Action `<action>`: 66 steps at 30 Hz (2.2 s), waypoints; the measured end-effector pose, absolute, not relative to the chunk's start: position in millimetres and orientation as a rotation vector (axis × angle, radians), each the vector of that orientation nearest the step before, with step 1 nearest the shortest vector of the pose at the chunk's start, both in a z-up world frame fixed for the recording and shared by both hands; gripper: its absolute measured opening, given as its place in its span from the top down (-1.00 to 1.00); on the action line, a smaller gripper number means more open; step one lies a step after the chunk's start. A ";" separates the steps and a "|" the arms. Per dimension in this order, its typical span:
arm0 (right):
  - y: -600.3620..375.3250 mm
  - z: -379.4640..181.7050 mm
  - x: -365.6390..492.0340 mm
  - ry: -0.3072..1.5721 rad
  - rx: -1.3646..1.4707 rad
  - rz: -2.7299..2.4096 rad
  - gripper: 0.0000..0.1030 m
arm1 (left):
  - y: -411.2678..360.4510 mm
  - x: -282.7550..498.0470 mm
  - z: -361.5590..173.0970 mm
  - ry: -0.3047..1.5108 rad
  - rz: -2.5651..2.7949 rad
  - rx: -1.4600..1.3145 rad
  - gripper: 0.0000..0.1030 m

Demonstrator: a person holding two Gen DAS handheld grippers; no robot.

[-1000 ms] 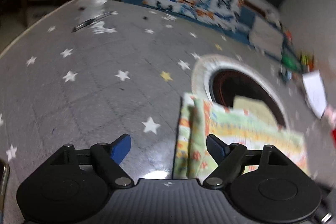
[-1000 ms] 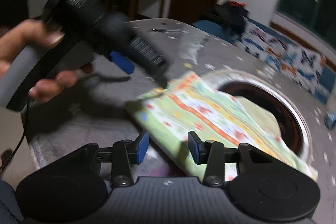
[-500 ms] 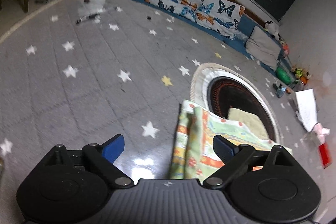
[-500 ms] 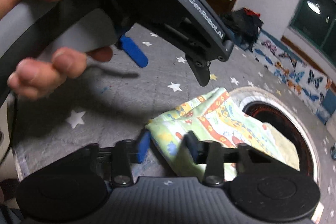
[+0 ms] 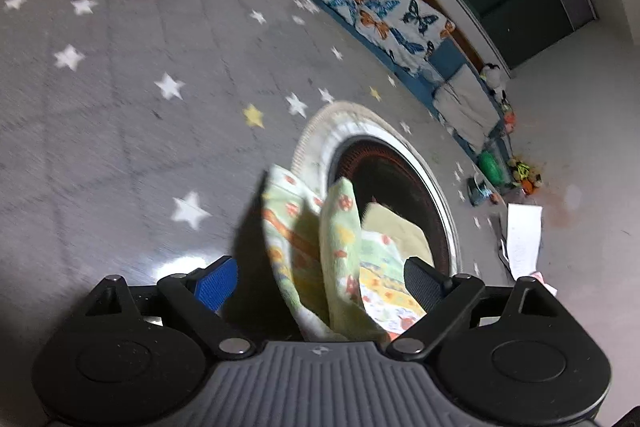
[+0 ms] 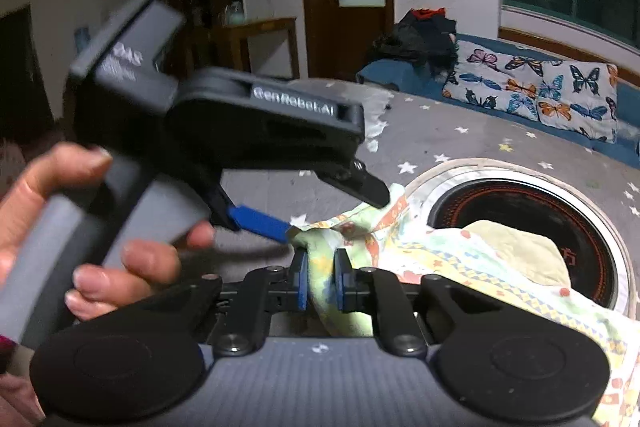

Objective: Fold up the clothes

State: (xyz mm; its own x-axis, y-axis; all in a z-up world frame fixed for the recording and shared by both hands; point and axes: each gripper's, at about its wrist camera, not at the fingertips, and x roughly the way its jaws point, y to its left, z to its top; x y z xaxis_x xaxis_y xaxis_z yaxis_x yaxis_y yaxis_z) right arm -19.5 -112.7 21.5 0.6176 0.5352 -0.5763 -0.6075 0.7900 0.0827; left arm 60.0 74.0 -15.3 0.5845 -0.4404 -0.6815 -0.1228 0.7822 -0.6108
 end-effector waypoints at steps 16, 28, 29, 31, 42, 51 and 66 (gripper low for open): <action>-139.8 12.3 -24.1 0.630 -0.083 0.674 0.62 | 66.9 66.3 -35.1 0.984 -0.209 -0.682 0.75; -279.2 -4.4 -0.1 0.690 -0.009 0.188 0.21 | 57.8 64.1 -29.4 0.963 -0.199 -0.606 0.75; -291.0 -7.1 2.8 0.693 0.003 0.148 0.20 | 57.2 64.2 -29.1 0.963 -0.198 -0.602 0.75; -309.9 -12.8 8.8 0.702 0.039 0.109 0.13 | 55.9 64.3 -28.4 0.963 -0.195 -0.594 0.75; -328.9 -32.3 27.4 0.714 0.172 0.102 0.30 | 51.8 65.4 -27.0 0.959 -0.189 -0.559 0.75; -318.9 -20.6 21.0 0.687 0.192 0.108 0.85 | 42.3 62.9 -15.5 0.932 -0.202 -0.493 0.79; -339.6 47.5 -5.7 0.562 0.110 0.064 0.86 | -29.2 70.3 36.2 0.864 -0.361 -0.357 0.82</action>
State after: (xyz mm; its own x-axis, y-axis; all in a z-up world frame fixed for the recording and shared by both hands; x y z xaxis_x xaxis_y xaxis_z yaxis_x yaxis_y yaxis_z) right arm -5.7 -339.6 47.5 0.8446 0.0907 -0.5276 -0.0307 0.9921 0.1215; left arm 70.3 -29.2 36.2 0.5971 -0.4455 -0.6671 0.1619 0.8814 -0.4437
